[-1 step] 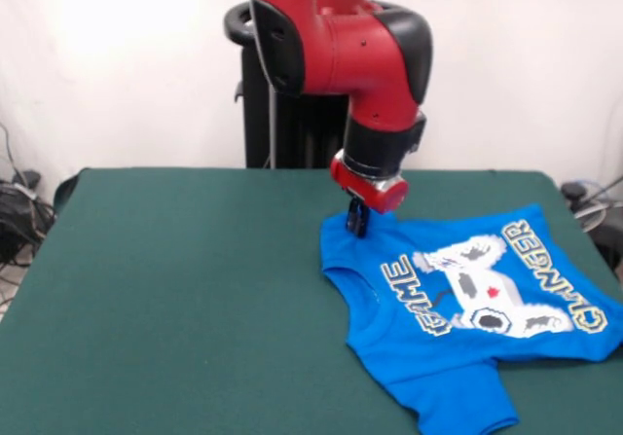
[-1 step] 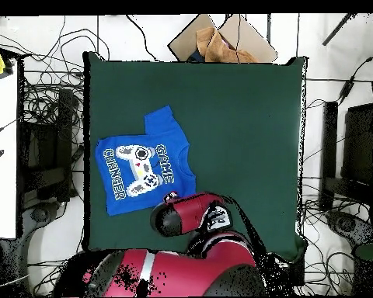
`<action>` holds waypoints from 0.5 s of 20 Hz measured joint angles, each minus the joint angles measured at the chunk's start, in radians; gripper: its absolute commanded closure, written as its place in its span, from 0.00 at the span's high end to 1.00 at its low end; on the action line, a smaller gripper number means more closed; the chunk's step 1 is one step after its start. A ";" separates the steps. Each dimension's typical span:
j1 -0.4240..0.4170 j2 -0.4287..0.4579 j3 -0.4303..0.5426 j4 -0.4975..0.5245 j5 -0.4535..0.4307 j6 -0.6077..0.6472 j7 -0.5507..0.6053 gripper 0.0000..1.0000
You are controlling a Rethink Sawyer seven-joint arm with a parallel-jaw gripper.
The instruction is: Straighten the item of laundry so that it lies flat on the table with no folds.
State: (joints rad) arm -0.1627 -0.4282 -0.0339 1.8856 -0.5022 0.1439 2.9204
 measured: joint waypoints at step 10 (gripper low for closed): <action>-0.110 0.003 -0.002 0.009 -0.039 0.053 0.000 0.00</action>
State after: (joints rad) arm -0.2726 -0.4253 -0.0361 1.8947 -0.5415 0.1967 2.9204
